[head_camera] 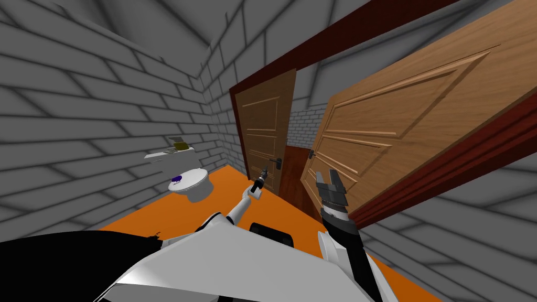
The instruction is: Push the door open
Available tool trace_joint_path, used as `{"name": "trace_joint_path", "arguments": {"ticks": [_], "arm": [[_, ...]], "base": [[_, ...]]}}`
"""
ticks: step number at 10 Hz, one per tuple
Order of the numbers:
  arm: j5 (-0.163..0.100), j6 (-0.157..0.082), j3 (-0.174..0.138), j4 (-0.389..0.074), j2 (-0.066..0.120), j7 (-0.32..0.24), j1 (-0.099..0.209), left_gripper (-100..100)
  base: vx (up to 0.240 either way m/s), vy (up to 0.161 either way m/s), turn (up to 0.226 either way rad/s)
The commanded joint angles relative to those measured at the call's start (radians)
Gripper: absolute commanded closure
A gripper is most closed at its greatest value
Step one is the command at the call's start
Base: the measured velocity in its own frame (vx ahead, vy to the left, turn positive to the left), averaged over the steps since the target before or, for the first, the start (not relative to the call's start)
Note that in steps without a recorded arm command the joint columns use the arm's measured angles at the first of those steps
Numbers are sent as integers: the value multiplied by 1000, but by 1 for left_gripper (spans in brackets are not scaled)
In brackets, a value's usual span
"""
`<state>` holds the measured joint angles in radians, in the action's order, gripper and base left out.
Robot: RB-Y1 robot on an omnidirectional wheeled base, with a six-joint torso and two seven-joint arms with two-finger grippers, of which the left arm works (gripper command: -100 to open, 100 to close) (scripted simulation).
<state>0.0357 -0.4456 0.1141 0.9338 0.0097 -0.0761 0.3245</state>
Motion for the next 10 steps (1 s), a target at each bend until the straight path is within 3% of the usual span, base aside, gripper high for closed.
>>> {"name": "trace_joint_path", "arguments": {"ticks": [1, 5, 8, 9, 10], "arm": [[-2, 1, 5, -46, -6, -2, 29, -100], [-5, 3, 16, -136, -25, -3, 85, -100], [-9, 5, 27, -230, -50, -4, 142, -100], [-10, 1, 23, -223, -44, -5, 141, -100], [-11, 0, 21, -227, -14, -4, 142, -100]], "base": [[84, 44, -18], [75, 44, -15], [101, 51, -21], [45, 23, -7], [105, -28, -31]]}}
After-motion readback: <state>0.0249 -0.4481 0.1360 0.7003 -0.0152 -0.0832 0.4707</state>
